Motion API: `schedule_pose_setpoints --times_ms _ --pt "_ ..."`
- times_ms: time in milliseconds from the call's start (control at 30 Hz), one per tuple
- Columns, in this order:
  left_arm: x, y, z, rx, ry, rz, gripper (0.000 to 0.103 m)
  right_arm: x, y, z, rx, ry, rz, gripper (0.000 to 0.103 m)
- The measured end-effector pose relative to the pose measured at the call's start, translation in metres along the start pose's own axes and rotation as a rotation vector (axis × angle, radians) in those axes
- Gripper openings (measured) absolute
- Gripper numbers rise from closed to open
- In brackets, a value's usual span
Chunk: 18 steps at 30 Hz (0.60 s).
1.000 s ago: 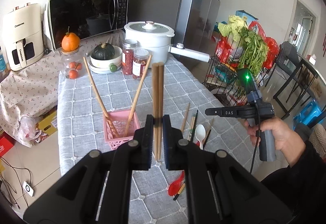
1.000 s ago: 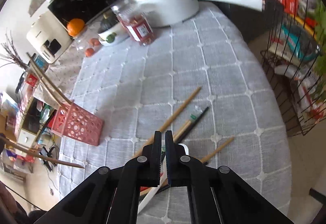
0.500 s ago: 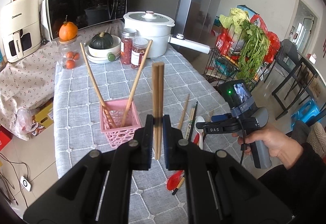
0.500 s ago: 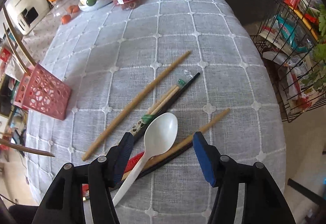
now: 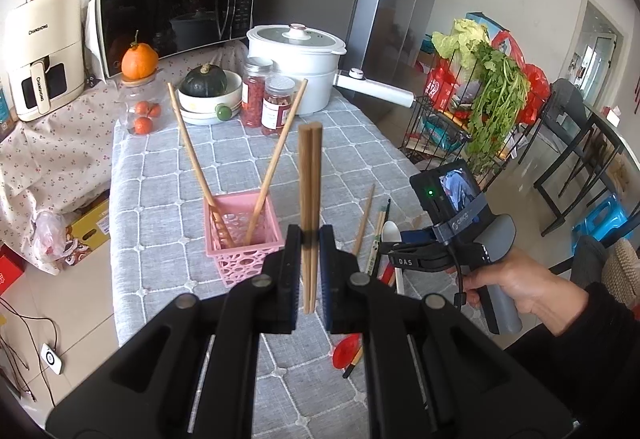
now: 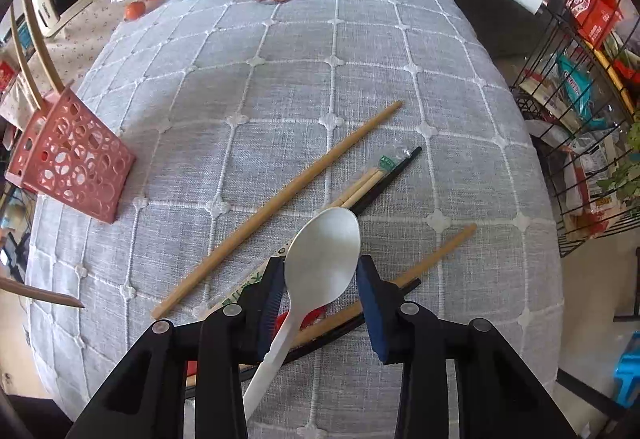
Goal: Organize utensils
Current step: 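Grasp the white spoon with the right tool and lift it, then drop chopsticks into the pink basket with the left tool while the right tool inserts the white spoon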
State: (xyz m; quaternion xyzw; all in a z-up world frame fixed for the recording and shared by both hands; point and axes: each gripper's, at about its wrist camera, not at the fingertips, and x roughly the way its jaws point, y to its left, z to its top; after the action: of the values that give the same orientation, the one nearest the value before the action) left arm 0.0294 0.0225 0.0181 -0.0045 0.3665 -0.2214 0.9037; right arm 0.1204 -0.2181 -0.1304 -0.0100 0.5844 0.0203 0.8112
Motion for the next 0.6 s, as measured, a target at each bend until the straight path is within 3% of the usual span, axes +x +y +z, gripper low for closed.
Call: schedule_pose_setpoints --times_ms 100,267,433,600 --pt "-0.010 0.001 0.003 -0.004 -0.032 -0.006 0.010 -0.025 0.000 0.001 0.017 -0.077 0.023 0.037" --pt "-0.037 0.002 0.013 -0.003 -0.138 0.008 0.010 -0.086 0.005 0.000 0.016 -0.286 0.060 0.037" --pt "-0.054 0.008 0.022 -0.003 -0.255 0.109 0.010 -0.137 0.021 0.002 -0.011 -0.497 0.057 0.038" --pt "-0.039 0.021 0.029 -0.030 -0.283 0.164 0.010 -0.153 0.037 0.006 -0.022 -0.585 0.068 0.038"
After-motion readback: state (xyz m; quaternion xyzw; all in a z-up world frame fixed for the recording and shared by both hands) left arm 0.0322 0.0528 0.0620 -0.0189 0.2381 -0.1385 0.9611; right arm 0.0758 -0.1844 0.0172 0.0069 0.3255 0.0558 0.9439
